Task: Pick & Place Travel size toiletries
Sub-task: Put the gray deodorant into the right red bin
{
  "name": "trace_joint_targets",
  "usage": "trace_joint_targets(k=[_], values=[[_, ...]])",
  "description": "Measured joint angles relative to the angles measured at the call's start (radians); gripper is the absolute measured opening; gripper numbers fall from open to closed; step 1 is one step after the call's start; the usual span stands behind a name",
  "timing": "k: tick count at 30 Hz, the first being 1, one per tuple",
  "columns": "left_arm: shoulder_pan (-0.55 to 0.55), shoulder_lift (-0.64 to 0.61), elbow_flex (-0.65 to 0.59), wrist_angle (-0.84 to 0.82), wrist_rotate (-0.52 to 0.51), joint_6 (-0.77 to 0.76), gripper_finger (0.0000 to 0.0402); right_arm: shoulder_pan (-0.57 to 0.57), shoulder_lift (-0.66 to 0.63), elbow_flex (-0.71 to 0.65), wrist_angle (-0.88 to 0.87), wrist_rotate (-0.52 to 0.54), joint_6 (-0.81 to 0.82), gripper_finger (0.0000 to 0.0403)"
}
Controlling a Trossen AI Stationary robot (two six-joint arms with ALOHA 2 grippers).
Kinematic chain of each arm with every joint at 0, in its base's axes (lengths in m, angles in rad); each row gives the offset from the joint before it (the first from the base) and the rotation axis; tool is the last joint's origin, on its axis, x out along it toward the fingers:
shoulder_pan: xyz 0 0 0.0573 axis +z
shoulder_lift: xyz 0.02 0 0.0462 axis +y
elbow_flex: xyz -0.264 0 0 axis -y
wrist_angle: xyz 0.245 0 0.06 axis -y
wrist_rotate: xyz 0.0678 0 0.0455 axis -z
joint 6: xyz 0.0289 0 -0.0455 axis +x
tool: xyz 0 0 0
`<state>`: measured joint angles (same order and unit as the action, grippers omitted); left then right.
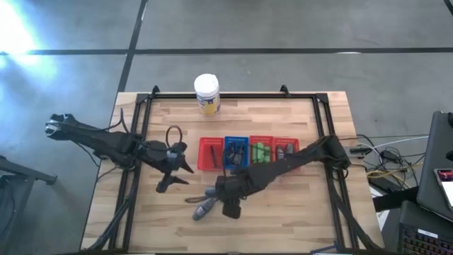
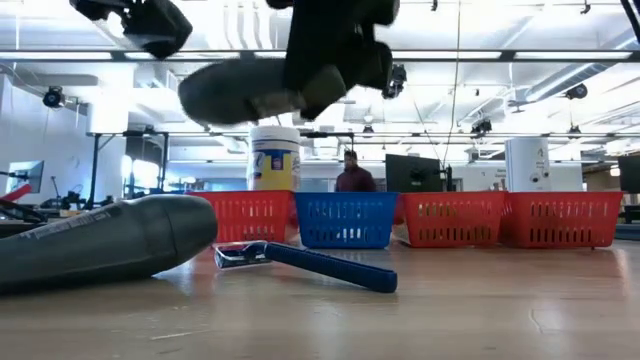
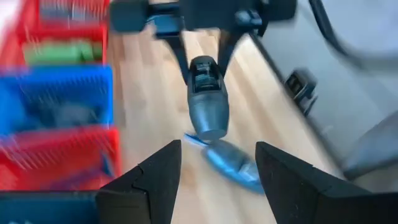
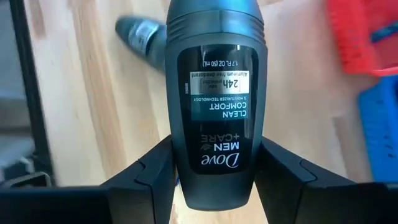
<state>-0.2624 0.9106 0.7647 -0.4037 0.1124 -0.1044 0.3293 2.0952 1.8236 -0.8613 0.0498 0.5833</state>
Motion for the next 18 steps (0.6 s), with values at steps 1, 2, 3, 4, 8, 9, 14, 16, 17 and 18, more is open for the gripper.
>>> trace_joint_targets(k=[1, 2, 3, 4, 8, 9, 14, 16, 17, 18], values=[[-0.019, 0.002, 0.0, 0.006, -0.03, 0.072, 0.0211, -0.009, -0.014, 0.0, -0.002, -0.004, 0.017, 0.0167], [-0.041, 0.005, 0.0, 0.008, -0.066, 0.132, 0.0211, -0.02, -0.026, 0.0, -0.003, -0.005, 0.031, 0.0167], [-0.06, 0.008, 0.0, 0.02, -0.101, 0.172, 0.0211, -0.032, -0.042, 0.0, 0.0, -0.006, 0.045, 0.0167], [-0.076, 0.01, 0.0, 0.037, -0.144, 0.208, 0.0211, -0.043, -0.057, 0.0, 0.003, -0.006, 0.052, 0.0167], [-0.131, 0.03, 0.0, 0.112, -0.301, 0.343, 0.0211, -0.081, -0.105, 0.0, 0.019, -0.032, 0.078, 0.0167], [-0.14, 0.036, 0.0, 0.139, -0.33, 0.391, 0.0211, -0.089, -0.114, 0.0, 0.02, -0.044, 0.081, 0.0167], [-0.154, 0.096, 0.0, 0.258, -0.361, 0.605, 0.0211, -0.118, -0.144, 0.0, 0.029, -0.058, 0.104, 0.0167], [-0.154, 0.125, 0.0, 0.3, -0.365, 0.658, 0.0211, -0.126, -0.151, 0.0, 0.033, -0.056, 0.111, 0.0168], [-0.154, 0.142, 0.0, 0.311, -0.366, 0.681, 0.0211, -0.128, -0.153, 0.0, 0.03, -0.055, 0.115, 0.0168], [-0.154, 0.158, 0.0, 0.324, -0.366, 0.699, 0.0211, -0.13, -0.153, 0.0, 0.029, -0.055, 0.118, 0.0168]])
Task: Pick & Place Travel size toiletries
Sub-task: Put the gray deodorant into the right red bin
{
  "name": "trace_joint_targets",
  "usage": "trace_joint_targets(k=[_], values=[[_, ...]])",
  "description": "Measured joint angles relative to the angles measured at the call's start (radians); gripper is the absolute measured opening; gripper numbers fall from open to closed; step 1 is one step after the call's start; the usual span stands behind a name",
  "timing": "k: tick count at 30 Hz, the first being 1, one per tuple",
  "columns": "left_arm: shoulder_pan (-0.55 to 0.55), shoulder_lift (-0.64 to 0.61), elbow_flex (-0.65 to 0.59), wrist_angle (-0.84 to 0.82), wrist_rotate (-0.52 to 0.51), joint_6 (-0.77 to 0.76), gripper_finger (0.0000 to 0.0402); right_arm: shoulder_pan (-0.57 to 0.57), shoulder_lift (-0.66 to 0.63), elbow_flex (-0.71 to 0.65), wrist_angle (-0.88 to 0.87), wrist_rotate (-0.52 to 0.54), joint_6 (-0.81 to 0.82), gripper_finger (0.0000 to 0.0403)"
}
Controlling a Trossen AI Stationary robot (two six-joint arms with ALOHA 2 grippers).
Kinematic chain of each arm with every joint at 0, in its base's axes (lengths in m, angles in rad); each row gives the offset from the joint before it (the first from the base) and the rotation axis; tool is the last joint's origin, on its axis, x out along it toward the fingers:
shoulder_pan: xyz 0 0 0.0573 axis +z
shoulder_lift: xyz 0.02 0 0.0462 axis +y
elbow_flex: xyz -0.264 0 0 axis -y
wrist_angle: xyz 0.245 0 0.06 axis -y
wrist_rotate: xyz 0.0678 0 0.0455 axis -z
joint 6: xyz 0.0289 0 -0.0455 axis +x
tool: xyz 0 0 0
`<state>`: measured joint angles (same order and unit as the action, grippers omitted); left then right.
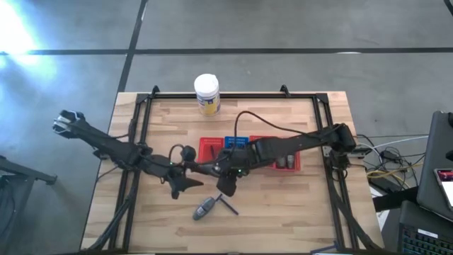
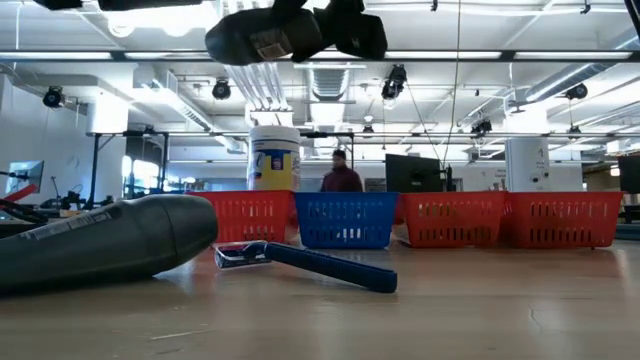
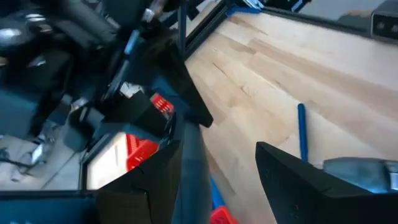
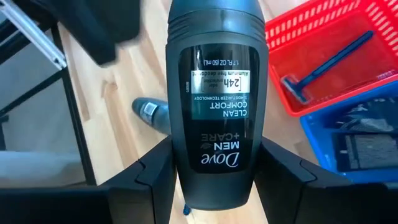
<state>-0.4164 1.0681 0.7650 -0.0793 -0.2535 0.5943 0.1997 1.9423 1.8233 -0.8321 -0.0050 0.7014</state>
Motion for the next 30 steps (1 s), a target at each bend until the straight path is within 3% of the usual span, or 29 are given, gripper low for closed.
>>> trace_joint_targets(k=[5, 13, 18, 30], values=[[0.0, 0.062, 0.0, 0.072, -0.041, 0.039, 0.0211, 0.004, -0.003, 0.0, -0.001, -0.017, 0.007, 0.0168], [-0.001, 0.074, 0.001, 0.137, -0.196, 0.039, 0.0211, 0.004, -0.004, 0.0, -0.002, -0.026, 0.034, 0.0168], [-0.008, 0.076, 0.001, 0.128, -0.206, 0.013, 0.0215, 0.004, -0.004, 0.0, -0.002, -0.026, 0.029, 0.0168], [-0.026, 0.077, 0.0, 0.11, -0.193, -0.021, 0.0301, 0.005, -0.004, 0.0, -0.002, -0.04, 0.011, 0.0169]])
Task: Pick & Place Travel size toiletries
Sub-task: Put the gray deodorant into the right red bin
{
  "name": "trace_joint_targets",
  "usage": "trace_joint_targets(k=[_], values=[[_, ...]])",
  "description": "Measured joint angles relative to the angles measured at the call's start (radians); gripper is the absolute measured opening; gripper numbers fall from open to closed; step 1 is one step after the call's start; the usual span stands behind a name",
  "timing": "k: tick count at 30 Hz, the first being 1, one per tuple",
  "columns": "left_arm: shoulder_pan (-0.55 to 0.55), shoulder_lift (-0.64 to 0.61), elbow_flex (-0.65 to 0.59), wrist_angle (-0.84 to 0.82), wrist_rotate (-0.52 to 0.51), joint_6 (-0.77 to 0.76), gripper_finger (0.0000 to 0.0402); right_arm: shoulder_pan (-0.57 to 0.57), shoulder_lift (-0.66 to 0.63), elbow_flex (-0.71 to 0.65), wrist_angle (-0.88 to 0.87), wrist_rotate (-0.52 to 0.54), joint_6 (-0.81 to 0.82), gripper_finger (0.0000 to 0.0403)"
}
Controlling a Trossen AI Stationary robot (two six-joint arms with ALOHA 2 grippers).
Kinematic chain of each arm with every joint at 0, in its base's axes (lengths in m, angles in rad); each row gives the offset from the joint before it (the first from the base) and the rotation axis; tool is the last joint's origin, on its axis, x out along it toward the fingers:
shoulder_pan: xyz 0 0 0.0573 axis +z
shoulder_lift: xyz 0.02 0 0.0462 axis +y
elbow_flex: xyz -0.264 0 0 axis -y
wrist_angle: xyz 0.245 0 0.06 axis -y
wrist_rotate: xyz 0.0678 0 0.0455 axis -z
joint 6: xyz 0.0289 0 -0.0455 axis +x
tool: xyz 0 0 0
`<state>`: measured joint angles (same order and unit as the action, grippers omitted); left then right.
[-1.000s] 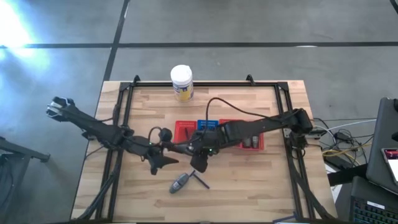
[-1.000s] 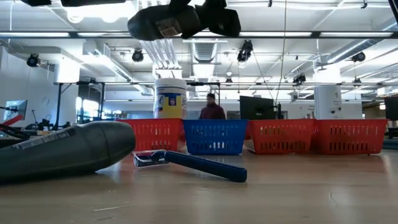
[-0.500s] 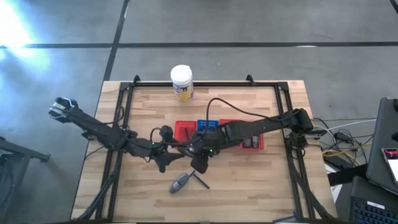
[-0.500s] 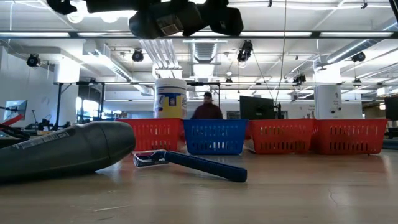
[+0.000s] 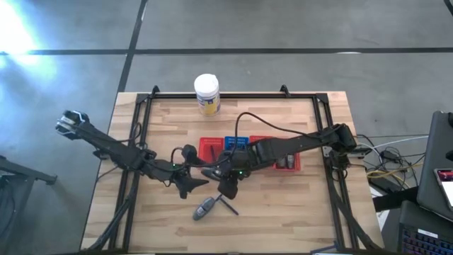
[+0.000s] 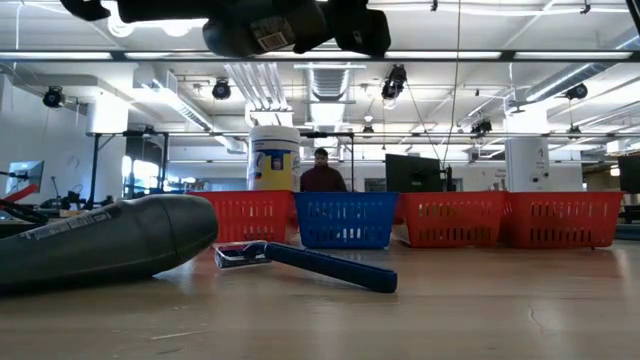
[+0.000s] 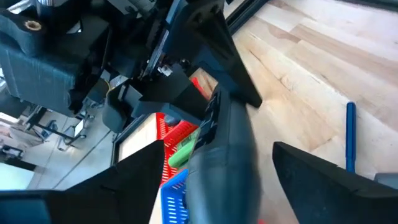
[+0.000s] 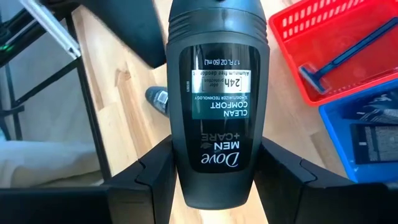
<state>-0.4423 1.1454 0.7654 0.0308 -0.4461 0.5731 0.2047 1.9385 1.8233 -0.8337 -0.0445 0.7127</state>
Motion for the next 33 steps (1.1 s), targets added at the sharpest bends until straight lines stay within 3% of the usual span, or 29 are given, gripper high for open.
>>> trace_joint_targets(k=[5, 17, 29, 33], values=[[0.006, 0.011, 0.0, -0.015, 0.002, 0.043, 0.0318, 0.0, 0.0, 0.0, 0.001, -0.017, -0.008, 0.0169], [0.007, 0.116, 0.001, 0.075, -0.023, 0.109, 0.0309, 0.0, 0.0, 0.0, 0.002, -0.034, 0.007, 0.0169], [0.007, 0.114, 0.001, 0.074, -0.048, 0.111, 0.0211, -0.002, 0.0, 0.0, 0.0, -0.039, 0.014, 0.0169], [0.007, 0.113, 0.001, 0.074, -0.048, 0.111, 0.0205, -0.002, 0.0, 0.0, 0.0, -0.038, 0.014, 0.0181]])
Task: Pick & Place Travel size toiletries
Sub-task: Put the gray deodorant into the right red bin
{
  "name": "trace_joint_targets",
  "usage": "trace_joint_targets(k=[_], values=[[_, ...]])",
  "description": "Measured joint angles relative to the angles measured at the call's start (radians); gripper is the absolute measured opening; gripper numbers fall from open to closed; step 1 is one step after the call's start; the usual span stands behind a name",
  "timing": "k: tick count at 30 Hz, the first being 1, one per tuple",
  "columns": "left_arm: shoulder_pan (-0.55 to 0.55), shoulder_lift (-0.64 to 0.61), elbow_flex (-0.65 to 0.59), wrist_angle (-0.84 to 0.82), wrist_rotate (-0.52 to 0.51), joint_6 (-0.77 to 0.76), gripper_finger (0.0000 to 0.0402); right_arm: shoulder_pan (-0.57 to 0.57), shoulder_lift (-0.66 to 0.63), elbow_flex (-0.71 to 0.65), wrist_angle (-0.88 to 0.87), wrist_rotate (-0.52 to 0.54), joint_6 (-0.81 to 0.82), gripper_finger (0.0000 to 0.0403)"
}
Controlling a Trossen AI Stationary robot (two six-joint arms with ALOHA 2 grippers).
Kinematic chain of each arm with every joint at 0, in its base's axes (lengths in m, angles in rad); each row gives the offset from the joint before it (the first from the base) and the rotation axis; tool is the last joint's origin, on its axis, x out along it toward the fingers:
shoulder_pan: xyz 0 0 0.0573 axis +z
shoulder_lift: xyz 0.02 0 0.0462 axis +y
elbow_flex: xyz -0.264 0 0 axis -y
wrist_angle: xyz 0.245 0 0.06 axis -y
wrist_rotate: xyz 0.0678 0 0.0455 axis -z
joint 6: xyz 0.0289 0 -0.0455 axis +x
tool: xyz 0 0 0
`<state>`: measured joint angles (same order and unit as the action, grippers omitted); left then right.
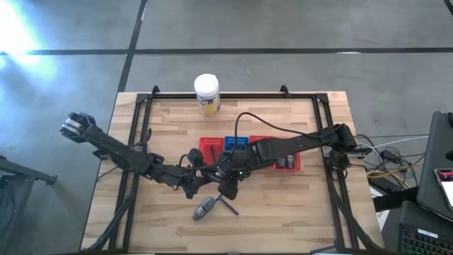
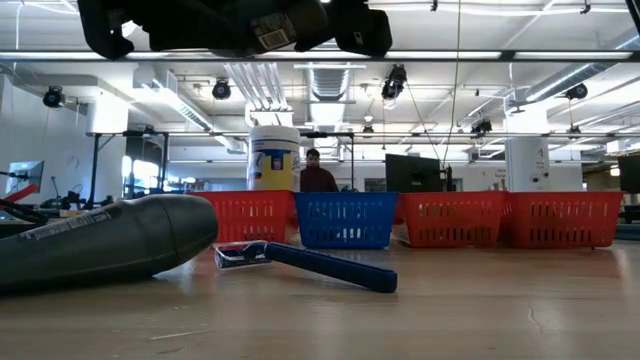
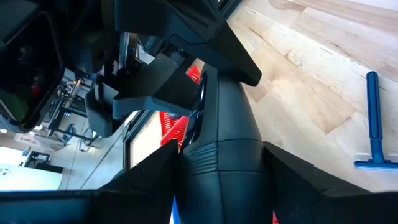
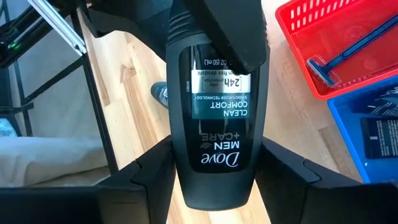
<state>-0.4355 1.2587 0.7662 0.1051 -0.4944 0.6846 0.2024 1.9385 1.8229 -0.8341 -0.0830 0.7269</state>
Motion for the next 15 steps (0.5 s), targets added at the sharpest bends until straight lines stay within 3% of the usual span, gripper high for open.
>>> trace_joint_targets(k=[7, 15], values=[[0.007, 0.0, -0.001, -0.018, -0.001, -0.024, 0.0205, 0.007, -0.011, 0.0, -0.046, 0.024, 0.037, 0.0242], [0.011, -0.006, -0.002, -0.03, -0.054, -0.124, 0.0204, 0.057, -0.077, 0.0, -0.192, 0.23, 0.11, 0.0306]])
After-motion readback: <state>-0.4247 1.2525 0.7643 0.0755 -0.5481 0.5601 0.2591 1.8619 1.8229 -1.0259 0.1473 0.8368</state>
